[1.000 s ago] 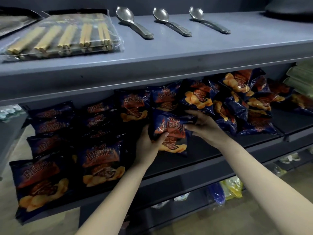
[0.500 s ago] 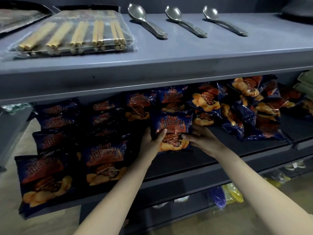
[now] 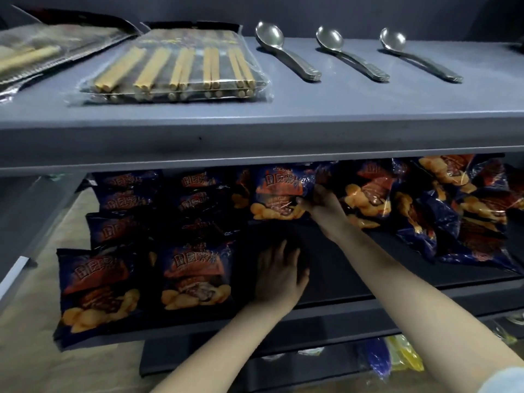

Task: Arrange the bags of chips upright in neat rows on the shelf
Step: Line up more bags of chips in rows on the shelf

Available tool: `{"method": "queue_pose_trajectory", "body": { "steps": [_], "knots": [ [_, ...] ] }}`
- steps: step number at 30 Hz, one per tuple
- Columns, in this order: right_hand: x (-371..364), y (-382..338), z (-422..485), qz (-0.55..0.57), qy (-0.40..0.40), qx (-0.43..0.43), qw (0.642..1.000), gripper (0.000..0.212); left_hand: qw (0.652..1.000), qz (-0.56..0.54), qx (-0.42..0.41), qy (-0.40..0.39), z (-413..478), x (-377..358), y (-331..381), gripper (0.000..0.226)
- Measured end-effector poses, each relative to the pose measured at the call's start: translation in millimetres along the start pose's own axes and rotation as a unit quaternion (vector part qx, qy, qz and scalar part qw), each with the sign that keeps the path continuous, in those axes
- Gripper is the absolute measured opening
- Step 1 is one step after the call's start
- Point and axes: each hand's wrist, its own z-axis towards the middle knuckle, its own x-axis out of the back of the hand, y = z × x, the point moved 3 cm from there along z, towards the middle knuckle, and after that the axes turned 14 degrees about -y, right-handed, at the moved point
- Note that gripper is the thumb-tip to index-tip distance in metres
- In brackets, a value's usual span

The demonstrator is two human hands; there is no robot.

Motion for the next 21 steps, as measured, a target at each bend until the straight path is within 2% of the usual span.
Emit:
{"method": "queue_pose_trajectory", "body": {
  "steps": [2, 4, 6, 9, 12, 16, 21],
  "knots": [
    [-15, 7, 10, -0.012, -0.026, -0.016, 0.999, 0.031, 0.999, 0.043, 0.009, 0.002, -3, -7, 0, 0.053],
    [-28, 13, 18, -0.033, -0.042, -0.036, 0.998, 0.028, 0.999, 0.039, -0.007, -0.012, -3, -9, 0, 0.065],
    [-36, 19, 23, -0.075, -0.03, -0.06, 0.995, 0.025, 0.999, 0.031, -0.021, -0.039, -5, -11, 1, 0.073],
    [-43, 21, 25, -0.097, 0.007, -0.094, 0.991, 0.018, 1.0, 0.019, -0.018, -0.015, -5, -10, -2, 0.07],
    [-45, 22, 26, -0.1, 0.024, -0.098, 0.99, 0.017, 1.0, 0.024, -0.015, -0.002, -3, -15, -5, 0.07],
    [-45, 20, 27, -0.11, 0.031, -0.1, 0.988, 0.025, 0.999, 0.026, -0.013, -0.015, -3, -15, -5, 0.077],
    [-43, 14, 18, -0.11, 0.024, -0.089, 0.99, 0.017, 0.999, 0.029, -0.018, -0.01, -4, -12, -4, 0.075]
  ]
}}
